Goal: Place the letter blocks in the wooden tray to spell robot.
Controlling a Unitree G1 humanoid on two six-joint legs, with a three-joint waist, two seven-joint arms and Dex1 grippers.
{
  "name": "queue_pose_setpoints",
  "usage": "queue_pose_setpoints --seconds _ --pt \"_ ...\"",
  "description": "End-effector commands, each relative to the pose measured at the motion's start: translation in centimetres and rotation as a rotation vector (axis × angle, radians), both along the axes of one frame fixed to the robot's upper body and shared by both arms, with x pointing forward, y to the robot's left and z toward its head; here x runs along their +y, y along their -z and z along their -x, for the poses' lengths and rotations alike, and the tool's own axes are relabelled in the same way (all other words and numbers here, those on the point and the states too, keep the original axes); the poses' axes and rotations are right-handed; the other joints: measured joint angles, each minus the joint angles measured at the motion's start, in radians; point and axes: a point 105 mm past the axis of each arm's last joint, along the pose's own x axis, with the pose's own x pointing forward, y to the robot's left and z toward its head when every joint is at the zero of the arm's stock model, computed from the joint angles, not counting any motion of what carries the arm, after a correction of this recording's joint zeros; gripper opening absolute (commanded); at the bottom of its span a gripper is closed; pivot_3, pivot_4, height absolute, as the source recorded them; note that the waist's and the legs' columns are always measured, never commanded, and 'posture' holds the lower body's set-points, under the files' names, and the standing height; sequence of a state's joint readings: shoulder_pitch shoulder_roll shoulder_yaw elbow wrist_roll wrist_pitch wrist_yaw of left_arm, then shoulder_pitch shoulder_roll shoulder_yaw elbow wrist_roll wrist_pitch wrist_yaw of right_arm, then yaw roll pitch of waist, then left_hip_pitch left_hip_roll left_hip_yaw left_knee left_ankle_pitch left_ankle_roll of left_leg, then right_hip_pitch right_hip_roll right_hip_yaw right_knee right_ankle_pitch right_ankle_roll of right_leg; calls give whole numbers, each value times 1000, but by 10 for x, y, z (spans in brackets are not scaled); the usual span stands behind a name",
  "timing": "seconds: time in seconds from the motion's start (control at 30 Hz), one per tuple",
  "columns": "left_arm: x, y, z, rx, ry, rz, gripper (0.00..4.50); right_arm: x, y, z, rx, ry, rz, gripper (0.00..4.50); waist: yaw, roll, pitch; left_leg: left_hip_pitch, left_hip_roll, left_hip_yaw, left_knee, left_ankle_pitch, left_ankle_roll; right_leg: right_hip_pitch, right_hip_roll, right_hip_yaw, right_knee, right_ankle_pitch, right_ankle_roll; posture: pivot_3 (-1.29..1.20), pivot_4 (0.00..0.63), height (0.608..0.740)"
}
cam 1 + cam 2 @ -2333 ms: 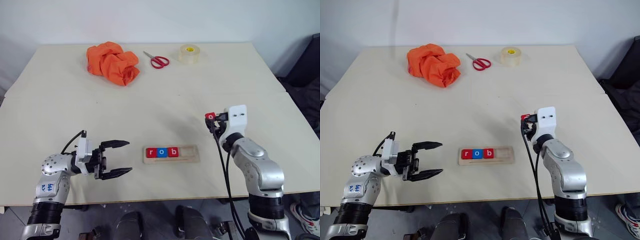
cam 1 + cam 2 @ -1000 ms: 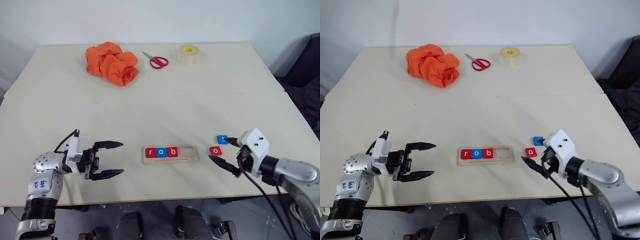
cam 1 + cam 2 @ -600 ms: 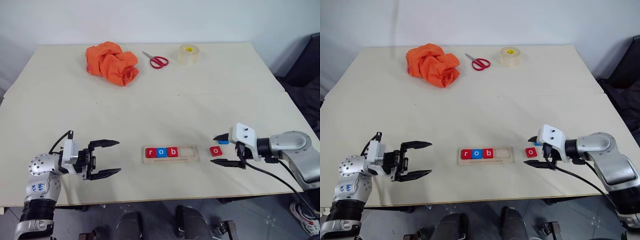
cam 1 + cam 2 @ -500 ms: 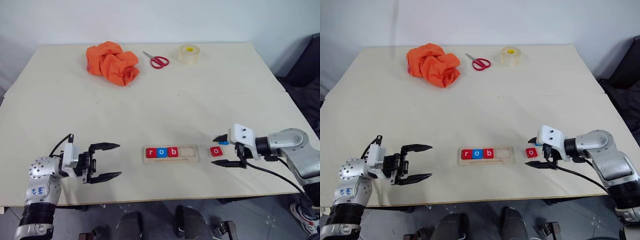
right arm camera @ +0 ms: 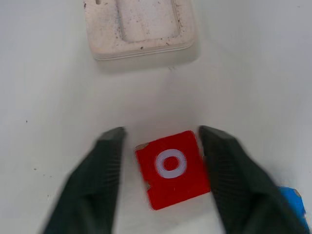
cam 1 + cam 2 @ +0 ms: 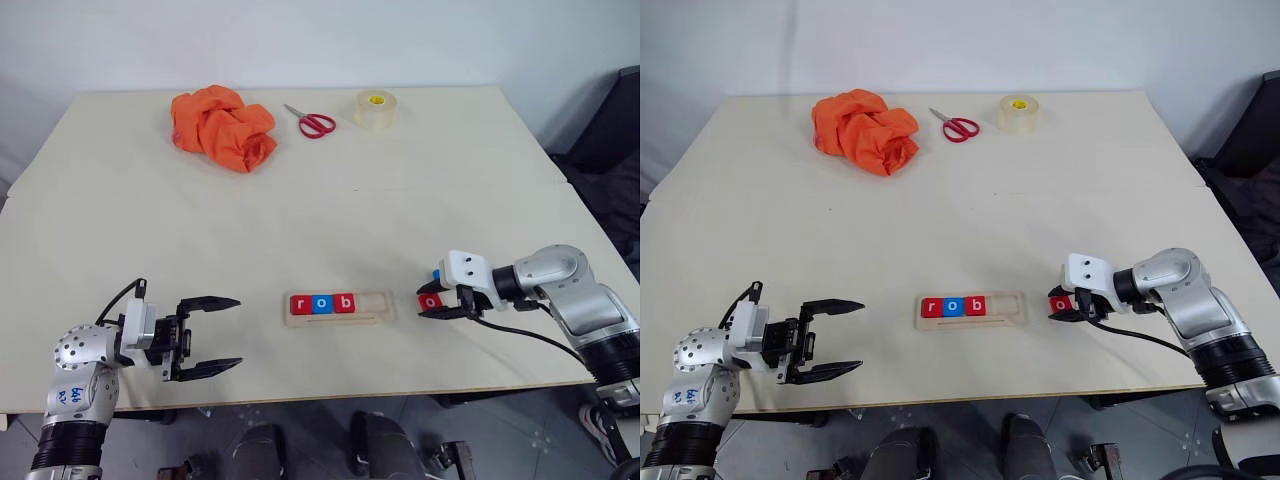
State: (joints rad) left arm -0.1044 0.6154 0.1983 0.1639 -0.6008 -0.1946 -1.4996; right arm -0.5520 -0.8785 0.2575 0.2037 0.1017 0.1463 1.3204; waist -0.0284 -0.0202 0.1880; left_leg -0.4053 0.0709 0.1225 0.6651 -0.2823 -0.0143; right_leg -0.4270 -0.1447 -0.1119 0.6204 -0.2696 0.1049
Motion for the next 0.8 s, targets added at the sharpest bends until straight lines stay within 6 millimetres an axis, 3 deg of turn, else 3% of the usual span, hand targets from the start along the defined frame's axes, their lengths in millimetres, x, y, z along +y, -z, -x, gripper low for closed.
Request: queue_pose_setpoints --seconds 0.03,0.2,0.4,0.6,0.8 --pt "3 -10 1 -43 9 3 4500 -5 -3 -5 -19 38 13 1438 0 0 0 0 0 0 0 0 0 0 0 0 0 0 0 0 150 740" --pt "4 -11 -4 -45 20 -1 4500 1 -21 -2 -21 45 4 1438 1 0 0 0 0 0 0 0 0 0 0 0 0 0 0 0 150 740" --pt "4 -12 -10 -48 29 -5 4500 21 -52 6 -20 64 -50 1438 0 0 0 -1 0 0 0 0 0 -1 0 0 0 0 0 0 150 740" --pt "0 -11 -16 -60 45 -3 4500 58 -59 7 4 46 -63 1438 1 0 0 -1 1 0 0 0 0 -2 0 0 0 0 0 0 150 740" --pt "-1 -11 -17 -64 55 -3 4500 71 -49 7 19 11 -7 1438 1 0 0 -2 0 1 0 -1 0 -2 0 0 0 0 0 0 150 740"
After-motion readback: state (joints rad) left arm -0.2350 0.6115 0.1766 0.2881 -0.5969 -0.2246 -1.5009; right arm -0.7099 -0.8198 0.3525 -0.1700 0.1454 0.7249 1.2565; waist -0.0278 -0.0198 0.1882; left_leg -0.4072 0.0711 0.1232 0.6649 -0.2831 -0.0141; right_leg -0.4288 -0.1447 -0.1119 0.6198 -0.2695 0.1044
